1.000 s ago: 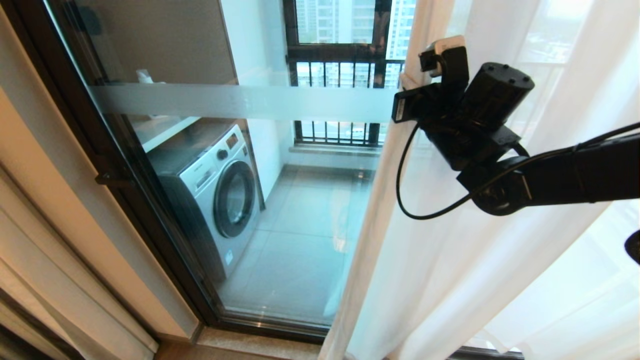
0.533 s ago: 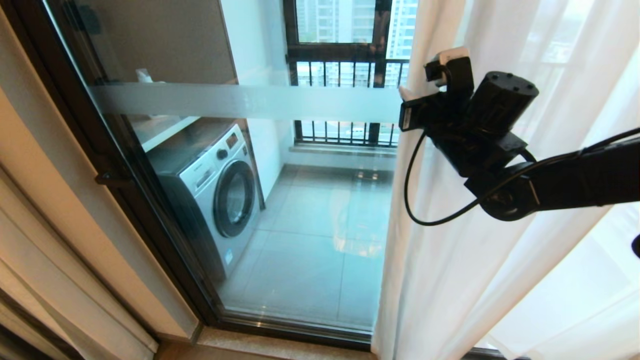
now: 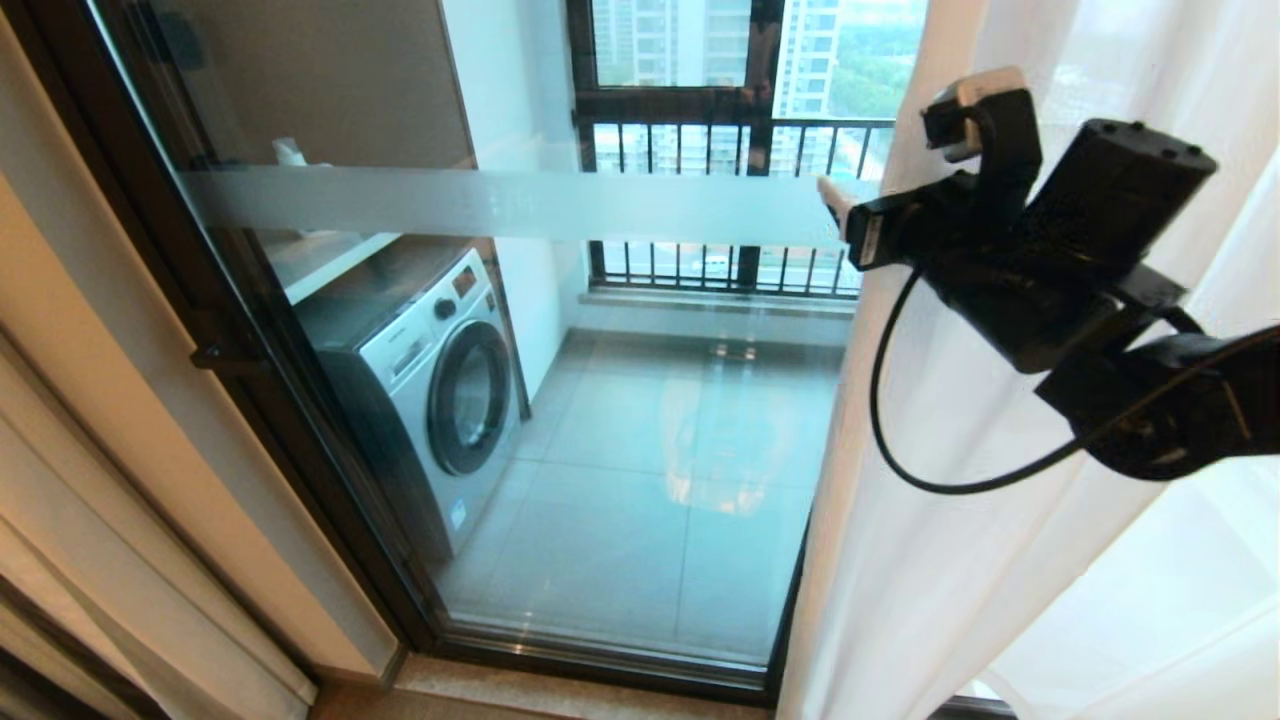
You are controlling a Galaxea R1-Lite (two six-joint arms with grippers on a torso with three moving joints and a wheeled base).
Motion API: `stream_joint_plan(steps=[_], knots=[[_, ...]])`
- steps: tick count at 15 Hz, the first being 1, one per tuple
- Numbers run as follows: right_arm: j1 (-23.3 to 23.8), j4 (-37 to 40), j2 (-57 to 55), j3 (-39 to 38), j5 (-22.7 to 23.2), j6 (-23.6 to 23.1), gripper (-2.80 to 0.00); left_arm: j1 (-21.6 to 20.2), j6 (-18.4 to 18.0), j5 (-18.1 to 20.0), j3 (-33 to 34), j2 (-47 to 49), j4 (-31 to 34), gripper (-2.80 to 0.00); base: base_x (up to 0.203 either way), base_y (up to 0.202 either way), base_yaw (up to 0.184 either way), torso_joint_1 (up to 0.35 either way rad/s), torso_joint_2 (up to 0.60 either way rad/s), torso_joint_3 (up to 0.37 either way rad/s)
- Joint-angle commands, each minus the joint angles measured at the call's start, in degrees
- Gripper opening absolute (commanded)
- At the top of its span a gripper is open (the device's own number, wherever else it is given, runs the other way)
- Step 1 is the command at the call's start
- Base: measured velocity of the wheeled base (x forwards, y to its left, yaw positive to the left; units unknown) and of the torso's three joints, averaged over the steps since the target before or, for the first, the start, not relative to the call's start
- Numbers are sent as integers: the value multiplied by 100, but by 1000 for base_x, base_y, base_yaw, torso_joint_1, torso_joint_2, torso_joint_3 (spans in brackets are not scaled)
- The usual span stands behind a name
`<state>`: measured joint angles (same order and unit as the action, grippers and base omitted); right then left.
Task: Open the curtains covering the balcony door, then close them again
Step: Close the inner curtains on both sides
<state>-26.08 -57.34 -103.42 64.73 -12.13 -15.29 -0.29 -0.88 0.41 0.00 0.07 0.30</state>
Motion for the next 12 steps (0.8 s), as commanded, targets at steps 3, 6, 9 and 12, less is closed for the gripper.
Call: stream_joint_plan(steps=[3,6,9,12], knots=[[-124,387,1731,-1184,-7,-18,0,0,0,-1,0,0,1,-280,0,0,0,0,0,0],[-231,1040,3029,-2200,-2,-24,0,-6,0,3,0,1,-4,-280,0,0,0,0,0,0],[-280,1785,4362,-3323,6,-24,0,3,0,2,0,1,-3,-280,0,0,0,0,0,0],[-290,2375,5494,-4382,8,-22,0,0,0,-1,0,1,-1,-280,0,0,0,0,0,0]])
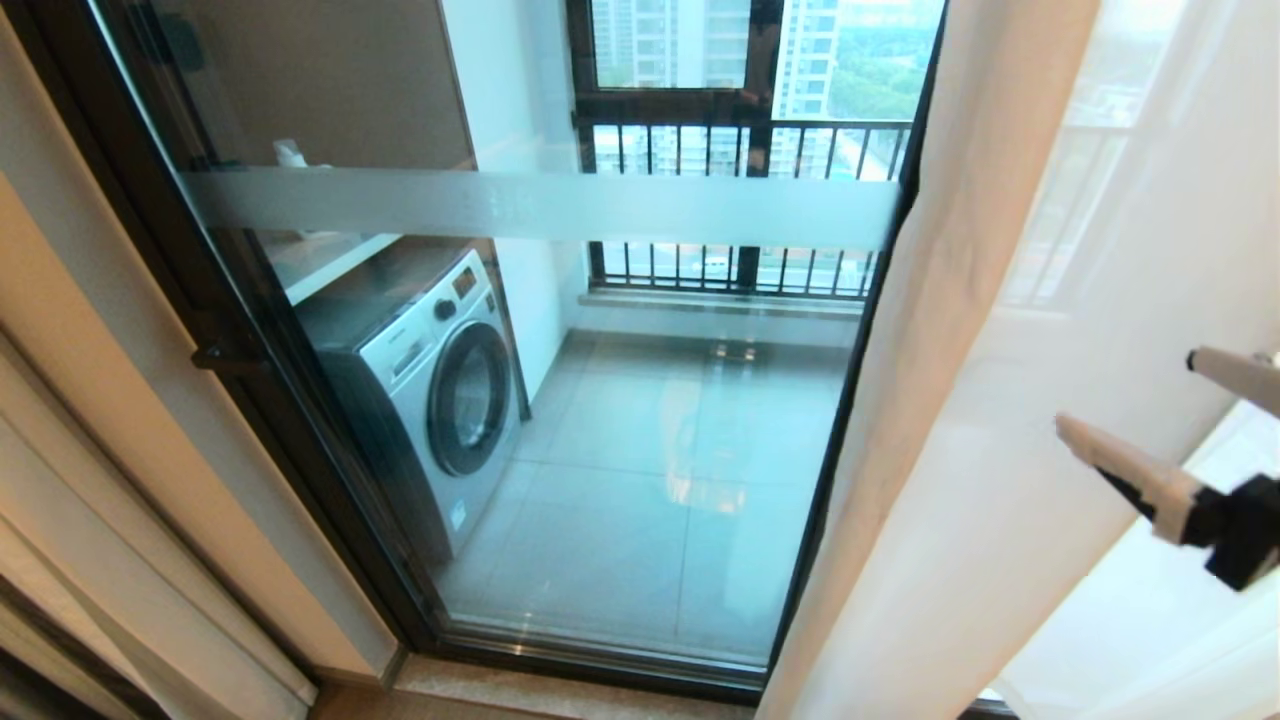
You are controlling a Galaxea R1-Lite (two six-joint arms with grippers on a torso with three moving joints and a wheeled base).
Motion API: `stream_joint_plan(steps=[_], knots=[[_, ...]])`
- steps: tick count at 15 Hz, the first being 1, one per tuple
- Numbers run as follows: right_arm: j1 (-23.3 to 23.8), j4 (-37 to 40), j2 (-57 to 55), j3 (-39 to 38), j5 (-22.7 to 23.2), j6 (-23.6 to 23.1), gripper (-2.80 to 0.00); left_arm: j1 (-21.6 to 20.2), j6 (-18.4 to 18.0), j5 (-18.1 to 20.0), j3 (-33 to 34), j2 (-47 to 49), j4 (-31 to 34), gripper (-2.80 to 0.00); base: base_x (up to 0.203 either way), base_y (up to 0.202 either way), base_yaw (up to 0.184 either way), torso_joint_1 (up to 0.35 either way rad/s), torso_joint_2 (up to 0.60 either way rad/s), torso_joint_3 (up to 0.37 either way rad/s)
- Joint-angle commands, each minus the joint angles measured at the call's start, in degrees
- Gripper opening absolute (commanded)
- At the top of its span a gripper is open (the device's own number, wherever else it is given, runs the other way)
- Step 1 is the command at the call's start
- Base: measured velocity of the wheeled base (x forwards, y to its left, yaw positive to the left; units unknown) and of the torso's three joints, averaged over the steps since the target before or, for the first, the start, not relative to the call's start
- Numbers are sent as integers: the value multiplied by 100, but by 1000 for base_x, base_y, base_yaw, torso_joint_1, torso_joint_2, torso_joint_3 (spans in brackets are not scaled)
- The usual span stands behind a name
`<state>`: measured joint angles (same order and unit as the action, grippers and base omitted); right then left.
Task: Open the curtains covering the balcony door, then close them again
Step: Close the inner curtains on both sides
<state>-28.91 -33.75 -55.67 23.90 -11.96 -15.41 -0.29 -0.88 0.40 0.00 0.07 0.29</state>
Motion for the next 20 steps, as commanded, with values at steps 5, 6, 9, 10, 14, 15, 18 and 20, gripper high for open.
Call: stream_joint_plan(steps=[5,6,9,10,14,15,18,20], knots=[[53,1054,1863,-1215,-21,-71,-280,0,0,4,0,1,1,-280,0,0,0,0,0,0],[219,1513,2040,-1235,-35,-71,-280,-1,0,-2,0,1,3,-280,0,0,0,0,0,0],[943,2078,2076,-1238,-50,-13,-280,-3,0,0,0,1,1,-280,0,0,0,0,0,0],[1391,2110,2014,-1237,-39,5,-280,-6,0,-4,0,1,-3,-280,0,0,0,0,0,0],[2269,2078,2266,-1381,289,113,-280,-6,0,0,0,1,-3,-280,0,0,0,0,0,0],[2262,2096,2457,-1509,307,132,-280,-6,0,4,0,1,-3,-280,0,0,0,0,0,0],[2258,2160,3220,-1931,322,146,-280,3,0,2,0,1,6,-280,0,0,0,0,0,0],[2258,2478,3836,-2168,318,144,-280,-6,0,4,0,1,6,-280,0,0,0,0,0,0]])
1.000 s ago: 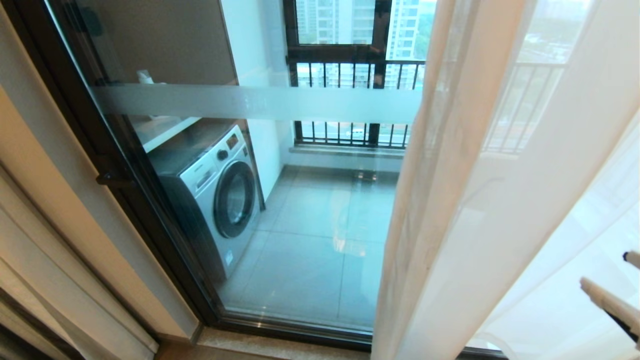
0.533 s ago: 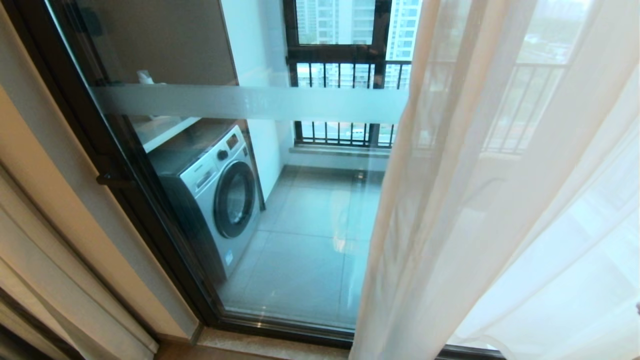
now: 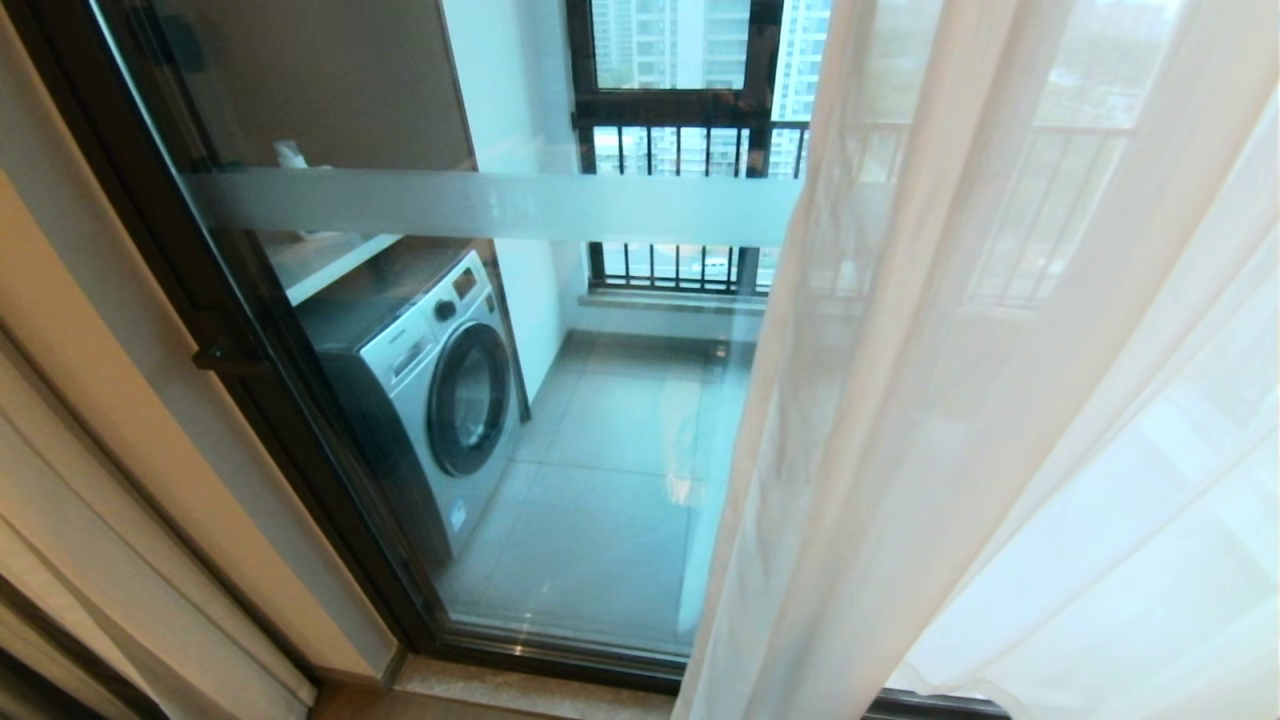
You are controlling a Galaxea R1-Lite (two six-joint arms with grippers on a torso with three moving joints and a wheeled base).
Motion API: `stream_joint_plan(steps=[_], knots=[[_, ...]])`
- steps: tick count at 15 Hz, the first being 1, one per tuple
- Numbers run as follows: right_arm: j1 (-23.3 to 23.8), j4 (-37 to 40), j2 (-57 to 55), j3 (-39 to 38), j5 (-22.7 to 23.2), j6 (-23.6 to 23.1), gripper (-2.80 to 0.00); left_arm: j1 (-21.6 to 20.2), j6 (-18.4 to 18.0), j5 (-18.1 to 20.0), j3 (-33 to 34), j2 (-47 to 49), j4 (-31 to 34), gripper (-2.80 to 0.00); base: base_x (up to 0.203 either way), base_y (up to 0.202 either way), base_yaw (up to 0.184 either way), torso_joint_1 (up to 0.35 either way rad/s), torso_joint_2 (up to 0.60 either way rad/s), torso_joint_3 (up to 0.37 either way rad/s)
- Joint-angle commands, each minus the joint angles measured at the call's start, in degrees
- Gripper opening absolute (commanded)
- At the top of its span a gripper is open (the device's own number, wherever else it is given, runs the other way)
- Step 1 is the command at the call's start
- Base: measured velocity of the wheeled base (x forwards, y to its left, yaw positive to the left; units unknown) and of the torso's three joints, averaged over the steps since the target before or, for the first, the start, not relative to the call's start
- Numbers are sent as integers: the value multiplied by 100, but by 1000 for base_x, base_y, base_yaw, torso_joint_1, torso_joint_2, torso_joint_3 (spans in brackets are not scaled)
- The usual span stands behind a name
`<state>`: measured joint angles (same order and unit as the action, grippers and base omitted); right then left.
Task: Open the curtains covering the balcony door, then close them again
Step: Close the inner curtains on both sides
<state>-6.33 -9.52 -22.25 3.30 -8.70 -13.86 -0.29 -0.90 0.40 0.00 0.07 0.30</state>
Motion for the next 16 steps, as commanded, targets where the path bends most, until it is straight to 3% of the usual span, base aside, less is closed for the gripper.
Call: stream_joint_plan(steps=[1,6,10,16], knots=[[0,161,629,-180,-11,0,-280,0,2,1,0,1,-2,-280,0,0,0,0,0,0],[70,126,559,-330,235,522,-280,-6,2,2,0,1,5,-280,0,0,0,0,0,0],[919,660,635,-330,1053,494,-280,-6,2,-4,0,1,5,-280,0,0,0,0,0,0],[669,980,1963,-325,1183,522,-280,-6,2,-5,0,1,5,-280,0,0,0,0,0,0]])
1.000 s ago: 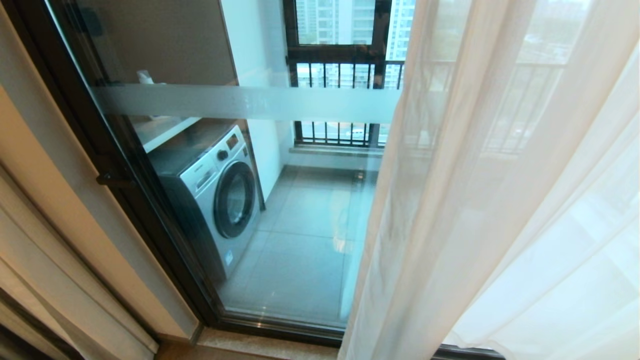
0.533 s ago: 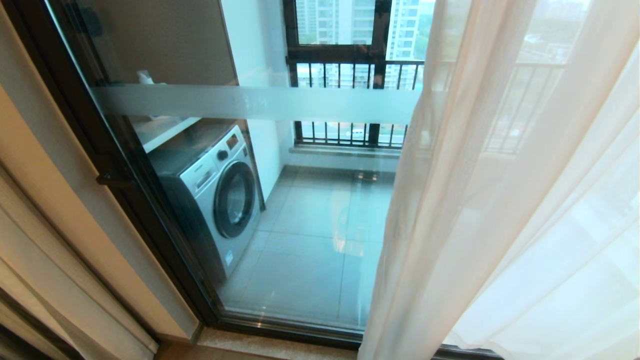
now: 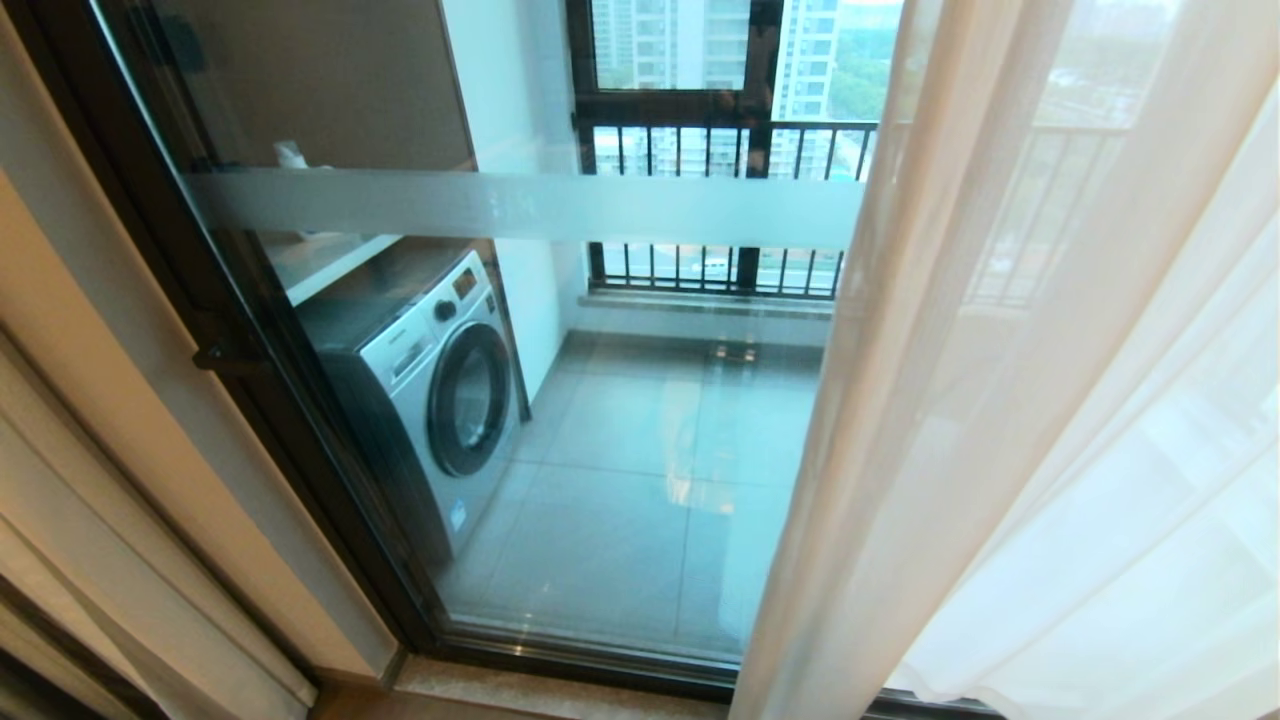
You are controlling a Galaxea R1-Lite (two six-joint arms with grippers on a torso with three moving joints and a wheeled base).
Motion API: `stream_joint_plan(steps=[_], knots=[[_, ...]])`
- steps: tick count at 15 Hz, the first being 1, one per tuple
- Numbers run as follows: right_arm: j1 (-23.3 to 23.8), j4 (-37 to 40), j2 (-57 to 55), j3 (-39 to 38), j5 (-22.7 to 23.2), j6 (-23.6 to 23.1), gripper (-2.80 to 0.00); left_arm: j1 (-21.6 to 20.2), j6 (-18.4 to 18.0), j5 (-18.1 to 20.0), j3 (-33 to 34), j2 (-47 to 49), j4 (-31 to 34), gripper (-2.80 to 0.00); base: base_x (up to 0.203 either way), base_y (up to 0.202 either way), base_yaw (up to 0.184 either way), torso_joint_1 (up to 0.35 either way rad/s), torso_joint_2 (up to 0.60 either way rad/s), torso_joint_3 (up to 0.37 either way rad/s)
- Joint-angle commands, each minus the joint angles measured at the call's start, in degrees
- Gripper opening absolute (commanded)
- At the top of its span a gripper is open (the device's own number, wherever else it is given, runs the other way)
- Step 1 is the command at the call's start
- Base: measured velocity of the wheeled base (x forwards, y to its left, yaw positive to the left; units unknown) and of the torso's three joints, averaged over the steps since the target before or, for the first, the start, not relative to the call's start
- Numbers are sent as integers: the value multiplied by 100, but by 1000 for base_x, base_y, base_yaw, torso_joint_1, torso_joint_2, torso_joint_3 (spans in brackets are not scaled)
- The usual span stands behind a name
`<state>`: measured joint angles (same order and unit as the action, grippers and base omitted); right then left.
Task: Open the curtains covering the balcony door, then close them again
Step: Close the inner curtains on both sides
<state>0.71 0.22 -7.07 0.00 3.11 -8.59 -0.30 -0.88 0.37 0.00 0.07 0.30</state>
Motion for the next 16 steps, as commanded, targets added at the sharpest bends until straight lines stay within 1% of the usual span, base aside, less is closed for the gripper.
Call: stream_joint_plan(steps=[1,2,3,9,14,15,16], knots=[[-51,11,661,3,9,53,-280,-4,0,5,0,1,-2,-280,0,0,0,0,0,0],[-61,5,707,0,0,205,-280,-4,0,6,0,1,4,-280,0,0,0,0,0,0],[-62,4,707,0,-12,251,-280,-5,0,7,0,1,-1,-280,0,0,0,0,0,0],[-62,-4,707,0,-74,200,-280,4,0,-2,0,1,5,-280,0,0,0,0,0,0],[-62,-4,707,0,-74,307,-280,-1,0,2,0,1,-3,-280,0,0,0,0,0,0],[-62,-12,707,0,-127,371,-280,3,-16,2,0,1,5,-280,0,0,0,0,0,0],[-62,-5,707,0,-278,406,-280,-5,-9,0,0,1,5,-280,0,0,0,0,0,0]])
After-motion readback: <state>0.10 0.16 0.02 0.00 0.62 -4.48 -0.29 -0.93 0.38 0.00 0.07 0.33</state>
